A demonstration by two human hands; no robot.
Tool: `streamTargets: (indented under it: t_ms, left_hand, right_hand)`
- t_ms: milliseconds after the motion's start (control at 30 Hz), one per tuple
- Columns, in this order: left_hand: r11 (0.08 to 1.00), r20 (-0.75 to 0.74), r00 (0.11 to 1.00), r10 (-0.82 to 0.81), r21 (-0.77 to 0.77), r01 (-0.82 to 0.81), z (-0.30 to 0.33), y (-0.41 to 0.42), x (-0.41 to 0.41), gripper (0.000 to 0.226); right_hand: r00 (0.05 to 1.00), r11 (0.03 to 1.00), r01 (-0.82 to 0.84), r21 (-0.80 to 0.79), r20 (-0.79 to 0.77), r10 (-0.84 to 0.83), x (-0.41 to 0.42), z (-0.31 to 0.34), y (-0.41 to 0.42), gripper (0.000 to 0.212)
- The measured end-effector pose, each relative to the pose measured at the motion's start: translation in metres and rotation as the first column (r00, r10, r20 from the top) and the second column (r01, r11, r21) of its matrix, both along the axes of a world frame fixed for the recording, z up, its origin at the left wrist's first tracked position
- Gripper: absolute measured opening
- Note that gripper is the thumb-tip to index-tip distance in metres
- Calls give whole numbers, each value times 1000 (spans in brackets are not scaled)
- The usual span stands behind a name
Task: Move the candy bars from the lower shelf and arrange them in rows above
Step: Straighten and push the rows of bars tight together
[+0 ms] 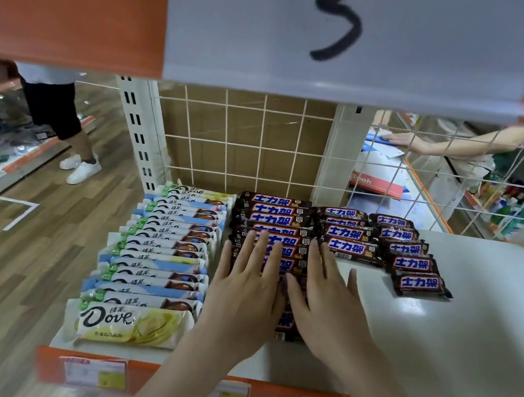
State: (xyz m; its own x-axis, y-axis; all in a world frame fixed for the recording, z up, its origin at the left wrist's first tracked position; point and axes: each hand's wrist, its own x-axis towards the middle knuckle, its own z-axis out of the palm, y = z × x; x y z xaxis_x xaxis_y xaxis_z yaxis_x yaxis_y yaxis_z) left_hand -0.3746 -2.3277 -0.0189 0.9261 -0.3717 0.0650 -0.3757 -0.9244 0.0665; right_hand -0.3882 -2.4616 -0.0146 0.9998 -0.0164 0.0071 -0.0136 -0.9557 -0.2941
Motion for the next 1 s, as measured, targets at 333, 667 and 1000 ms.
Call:
streamTargets:
  t_ms: [333,667,1000]
  left_hand:
    - [980,66,978,199,-7,-199,6,87,-22,59]
    - [883,-52,894,445,-141,-447,-1,141,-25,68]
    - [913,-3,945,328,-257,-318,-29,152,-16,97]
  right_hand:
    - [956,955,-291,-61,-51,288,-38,3,59,87]
    - [946,939,-320,-124,-99,309,-42,2,99,84]
    - [982,976,-183,-122,-60,176,-44,-17,114,83]
